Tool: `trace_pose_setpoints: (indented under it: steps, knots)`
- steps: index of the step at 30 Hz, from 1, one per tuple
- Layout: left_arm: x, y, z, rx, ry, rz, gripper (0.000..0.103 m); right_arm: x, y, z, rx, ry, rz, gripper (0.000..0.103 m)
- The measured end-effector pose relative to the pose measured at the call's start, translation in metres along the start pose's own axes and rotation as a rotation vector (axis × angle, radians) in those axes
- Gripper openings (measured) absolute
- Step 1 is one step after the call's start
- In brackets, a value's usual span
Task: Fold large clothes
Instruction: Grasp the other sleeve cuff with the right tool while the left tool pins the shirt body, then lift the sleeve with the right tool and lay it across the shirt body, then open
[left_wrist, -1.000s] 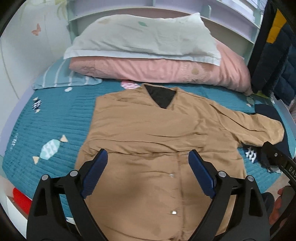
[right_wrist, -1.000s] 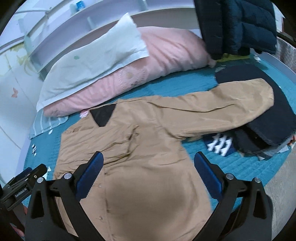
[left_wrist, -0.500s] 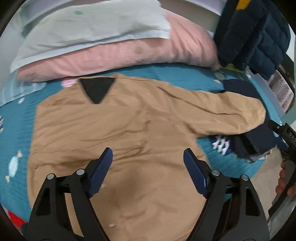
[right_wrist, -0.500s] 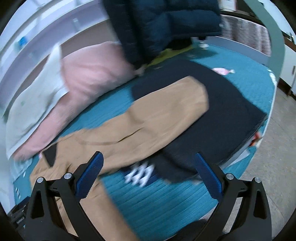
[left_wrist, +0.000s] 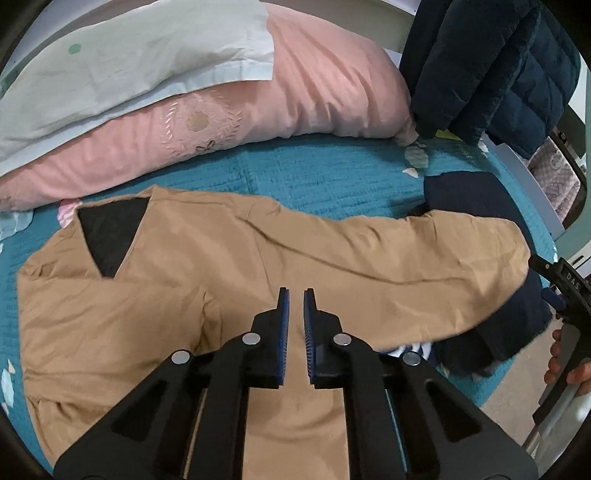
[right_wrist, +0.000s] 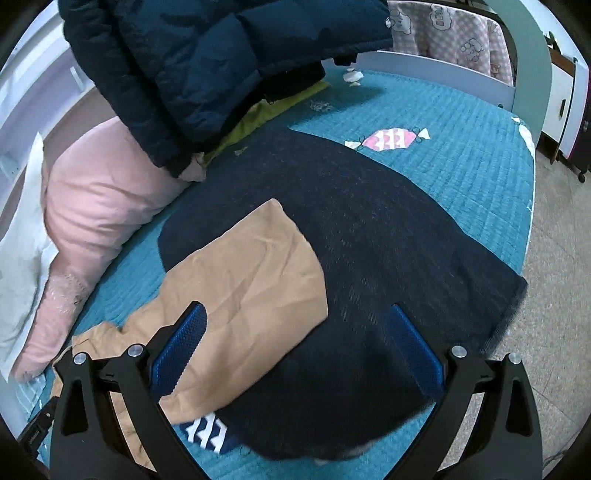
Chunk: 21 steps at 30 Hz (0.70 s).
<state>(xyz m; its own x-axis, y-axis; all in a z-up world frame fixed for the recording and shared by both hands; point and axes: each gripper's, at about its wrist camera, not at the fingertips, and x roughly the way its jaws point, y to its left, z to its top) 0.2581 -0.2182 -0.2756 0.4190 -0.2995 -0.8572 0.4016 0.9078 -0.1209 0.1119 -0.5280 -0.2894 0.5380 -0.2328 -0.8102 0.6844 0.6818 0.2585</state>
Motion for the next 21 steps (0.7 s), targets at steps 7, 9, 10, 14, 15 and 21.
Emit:
trace_pose_setpoints:
  steps: [7, 9, 10, 14, 15, 21]
  knots:
    - [0.035, -0.006, 0.005, -0.036, 0.024, -0.017, 0.003, 0.025, 0.006, 0.000, -0.012, 0.032, 0.027, 0.095]
    - [0.045, -0.005, 0.002, -0.052, 0.021, -0.007, 0.003, 0.033, 0.008, -0.001, -0.023, 0.037, 0.014, 0.095]
    - [0.054, -0.003, 0.000, -0.062, 0.038, -0.003, 0.003, 0.037, 0.008, -0.003, -0.025, 0.045, 0.007, 0.095]
    - [0.080, 0.003, -0.009, -0.079, 0.070, -0.001, 0.003, 0.044, 0.008, -0.010, -0.015, 0.009, -0.008, 0.095]
    - [0.086, 0.004, -0.012, -0.081, 0.084, 0.000, 0.003, 0.044, 0.009, -0.011, -0.021, 0.002, -0.005, 0.093]
    - [0.122, 0.017, -0.023, -0.101, 0.131, -0.009, 0.001, 0.038, 0.019, -0.015, -0.082, -0.027, 0.054, 0.041]
